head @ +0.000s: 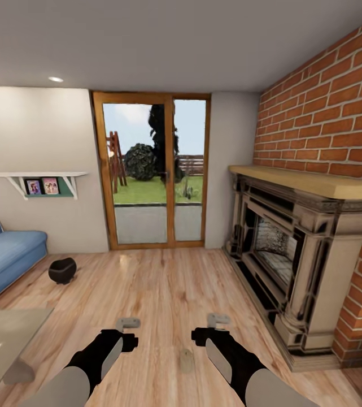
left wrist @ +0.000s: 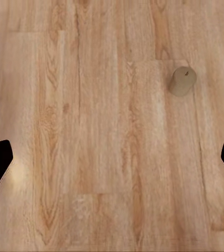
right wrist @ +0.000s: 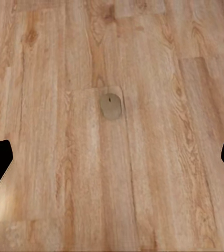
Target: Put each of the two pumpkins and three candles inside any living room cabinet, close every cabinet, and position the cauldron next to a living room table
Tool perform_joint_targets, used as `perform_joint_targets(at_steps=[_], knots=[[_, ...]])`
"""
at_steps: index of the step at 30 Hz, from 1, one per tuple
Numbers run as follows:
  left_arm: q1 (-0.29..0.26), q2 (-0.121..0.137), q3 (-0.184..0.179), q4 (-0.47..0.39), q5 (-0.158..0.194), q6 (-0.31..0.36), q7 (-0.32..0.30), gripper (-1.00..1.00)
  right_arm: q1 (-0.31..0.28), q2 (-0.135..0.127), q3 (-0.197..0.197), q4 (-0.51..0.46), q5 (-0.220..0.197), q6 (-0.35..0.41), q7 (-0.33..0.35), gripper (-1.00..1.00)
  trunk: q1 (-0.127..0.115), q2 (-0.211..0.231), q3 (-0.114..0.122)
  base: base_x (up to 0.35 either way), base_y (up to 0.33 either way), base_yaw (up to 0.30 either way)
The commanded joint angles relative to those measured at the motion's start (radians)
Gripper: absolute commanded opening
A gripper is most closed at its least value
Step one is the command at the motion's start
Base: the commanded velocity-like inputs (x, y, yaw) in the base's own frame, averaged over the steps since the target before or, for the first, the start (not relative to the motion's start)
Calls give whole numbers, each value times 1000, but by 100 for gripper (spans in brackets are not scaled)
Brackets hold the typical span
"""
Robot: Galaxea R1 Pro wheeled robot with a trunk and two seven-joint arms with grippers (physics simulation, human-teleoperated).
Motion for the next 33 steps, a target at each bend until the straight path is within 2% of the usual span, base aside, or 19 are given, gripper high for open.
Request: perform_joint_targets(at_steps=[1, 14, 33], knots=[[0, 1, -8, -2, 10, 5, 8, 100, -1, -1, 8, -2, -9, 4, -9, 100, 1, -1, -2, 307, 188, -15], [0, 1, -9, -2, 8, 5, 10, 100, -1, 1, 9, 1, -9, 3, -8, 100, 1, -1, -2, 298, 176, -2], [0, 1, -8, -2, 9, 5, 10, 100, -1, 1, 10, 13, -7, 2, -8, 100, 1, -1, -2, 318, 24, 0]])
